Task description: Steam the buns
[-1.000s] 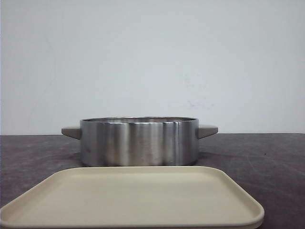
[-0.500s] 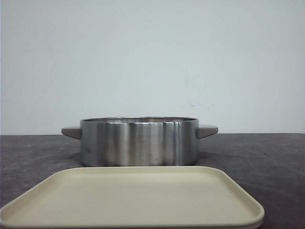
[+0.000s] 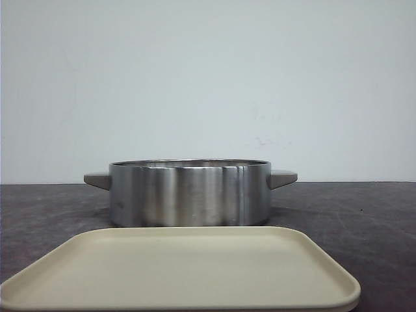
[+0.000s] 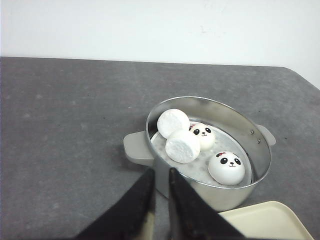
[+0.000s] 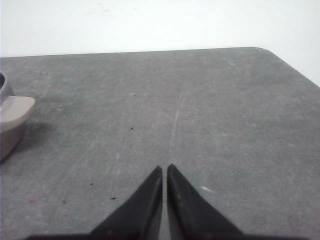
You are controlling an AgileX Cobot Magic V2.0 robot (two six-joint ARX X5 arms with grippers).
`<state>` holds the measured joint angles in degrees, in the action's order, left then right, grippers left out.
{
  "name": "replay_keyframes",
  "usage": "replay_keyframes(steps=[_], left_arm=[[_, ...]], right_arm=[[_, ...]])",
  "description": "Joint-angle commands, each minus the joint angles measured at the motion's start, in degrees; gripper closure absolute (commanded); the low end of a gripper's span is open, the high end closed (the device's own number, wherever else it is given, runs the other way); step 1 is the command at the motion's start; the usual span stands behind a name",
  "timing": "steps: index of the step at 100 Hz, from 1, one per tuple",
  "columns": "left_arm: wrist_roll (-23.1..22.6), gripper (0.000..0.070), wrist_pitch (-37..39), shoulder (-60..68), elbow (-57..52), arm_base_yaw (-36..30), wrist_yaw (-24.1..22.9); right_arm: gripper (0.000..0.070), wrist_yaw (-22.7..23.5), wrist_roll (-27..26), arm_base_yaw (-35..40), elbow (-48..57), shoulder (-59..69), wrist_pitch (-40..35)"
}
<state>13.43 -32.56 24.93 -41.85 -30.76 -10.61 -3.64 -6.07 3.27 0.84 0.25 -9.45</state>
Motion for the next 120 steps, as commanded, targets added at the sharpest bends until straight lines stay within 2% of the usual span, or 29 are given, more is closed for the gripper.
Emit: replay_keyframes(steps=[1,18,31,36,49,58,64,72,101,111,120], left_arm=[[-0.55,0.07,0.76,0.04,-0.63,-0.22,-0.15],[-1.73,0.07,0.92,0.0,-0.63,-0.02,-0.66],[-1.75,0.07,1.53,-2.6,2.05,3.43,0.55],[-1.38,0.07,4.59,-4.76,5.97,5.84,3.08],[3.56,0.07,17.42,-12.33,19.89,13.44,9.18],[5.35,0.07,24.63,-17.18,28.87,17.51,10.23],[5.35,0.07,26.8,-19.3,32.79,19.19,10.29],[4.11,0.07,27.19,-21.55,36.54,21.22,9.99],[-8.44,0.07,24.87,-24.65,41.07,26.53,9.01],[-9.75,0.07,21.55,-24.76,41.07,27.82,7.58],[-11.45,0.07,21.64,-24.74,41.07,29.4,7.15]], right_arm=[[0.0691,0.02,-0.61,-0.09,-0.13,-0.04,0.42],[0.0691,0.02,-0.61,-0.09,-0.13,-0.04,0.42],[0.0691,0.02,-0.63,-0.09,-0.13,-0.04,0.42],[0.0691,0.02,-0.63,-0.09,-0.13,-0.04,0.42],[0.0691,0.04,-0.63,-0.09,-0.13,-0.04,0.42],[0.0691,-0.07,-0.61,-0.09,-0.13,-0.04,0.42],[0.0691,-0.04,-0.61,-0.09,-0.15,-0.04,0.42],[0.0691,0.02,-0.61,-0.09,-0.15,-0.04,0.42],[0.0691,0.0,-0.61,-0.09,-0.13,-0.04,0.42],[0.0691,0.0,-0.61,-0.09,-0.13,-0.04,0.42],[0.0691,0.0,-0.63,-0.09,-0.13,-0.04,0.42]])
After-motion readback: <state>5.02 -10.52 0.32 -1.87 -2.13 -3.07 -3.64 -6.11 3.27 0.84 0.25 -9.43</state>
